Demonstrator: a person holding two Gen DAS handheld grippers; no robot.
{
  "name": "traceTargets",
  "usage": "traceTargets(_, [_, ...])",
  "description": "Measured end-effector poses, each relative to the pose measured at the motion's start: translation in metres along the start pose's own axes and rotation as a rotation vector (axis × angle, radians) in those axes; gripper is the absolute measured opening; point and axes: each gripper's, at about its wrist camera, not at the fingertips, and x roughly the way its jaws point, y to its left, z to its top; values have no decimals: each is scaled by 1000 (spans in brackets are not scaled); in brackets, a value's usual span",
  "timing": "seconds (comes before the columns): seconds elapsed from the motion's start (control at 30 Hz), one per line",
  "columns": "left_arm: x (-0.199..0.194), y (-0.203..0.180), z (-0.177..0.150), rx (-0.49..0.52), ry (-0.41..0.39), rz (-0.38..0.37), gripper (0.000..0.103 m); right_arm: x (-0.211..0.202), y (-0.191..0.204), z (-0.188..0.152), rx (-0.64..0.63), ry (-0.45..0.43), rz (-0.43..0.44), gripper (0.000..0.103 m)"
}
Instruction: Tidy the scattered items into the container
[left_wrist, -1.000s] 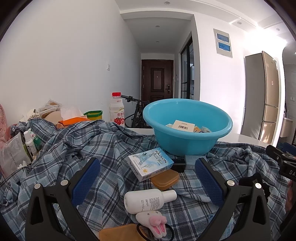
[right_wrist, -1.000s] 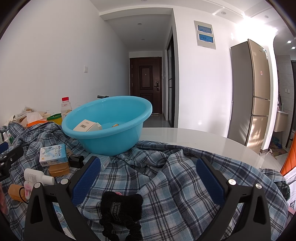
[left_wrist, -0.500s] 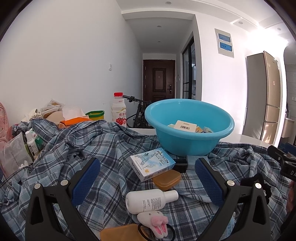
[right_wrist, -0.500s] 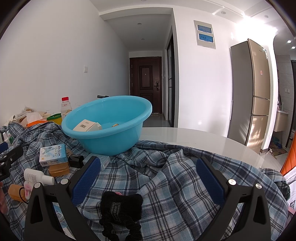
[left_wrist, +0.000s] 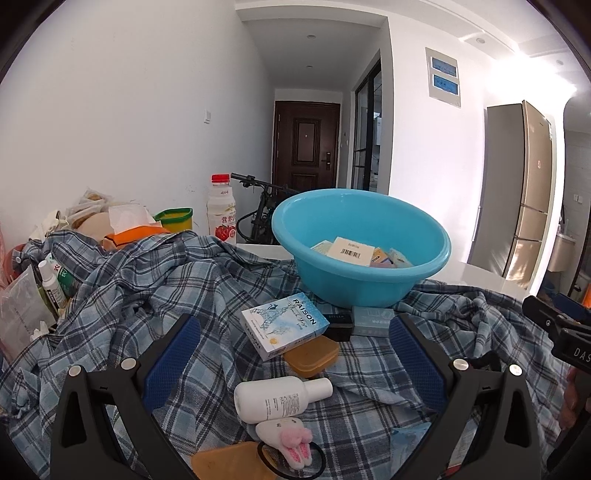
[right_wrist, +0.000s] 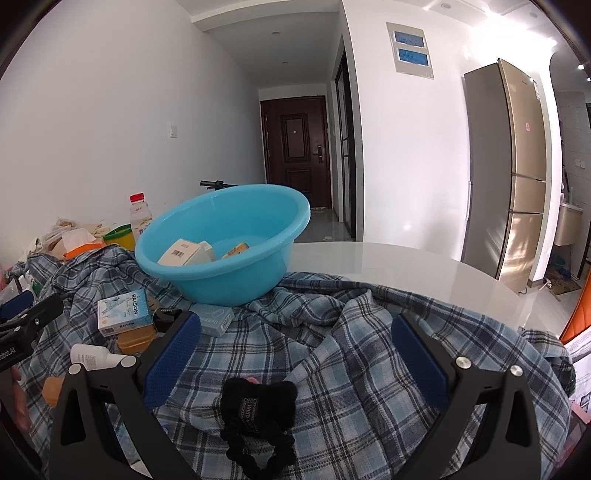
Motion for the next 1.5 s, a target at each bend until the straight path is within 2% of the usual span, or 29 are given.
traceTargets(0.3, [-20,-8,35,36,-23,9,103,-25,10,37,-39,-50,27,103])
traceTargets(0.57, [-50,-13,77,53,-163,30,103,-42,23,72,-98,-137,-18,103])
traceTargets(0.77, [-54,-23,86,99,-187,40,103,-42,25,76,-69,-129,36,103])
traceTargets(0.9, [-48,-27,105,105,-189,22,103,-33,29,96,-85,-108,30,103])
traceTargets(1.0, [-27,-32,128,117,-108,2,103,-17,27,122,-82,-46,38,103])
traceTargets(1.03, [-16,-34,136,118,-43,-17,103,-8,27,132,-87,-9,47,103])
traceTargets(1.1, [13,-36,150,119,145,-77,103,12,27,149,-95,83,64,103])
traceTargets(1.17, [41,-38,159,100,313,-145,103,38,27,162,-93,210,96,103])
traceTargets(1.23, [61,-38,161,82,420,-127,103,63,23,167,-62,344,146,103])
traceTargets(1.33, [76,-39,165,102,495,-91,103,89,19,165,-40,501,157,103])
traceTargets(1.4, [79,-38,167,104,504,-81,103,95,18,162,-55,543,166,102])
traceTargets(1.5, [78,-38,171,104,495,-83,103,97,17,162,-61,552,172,103])
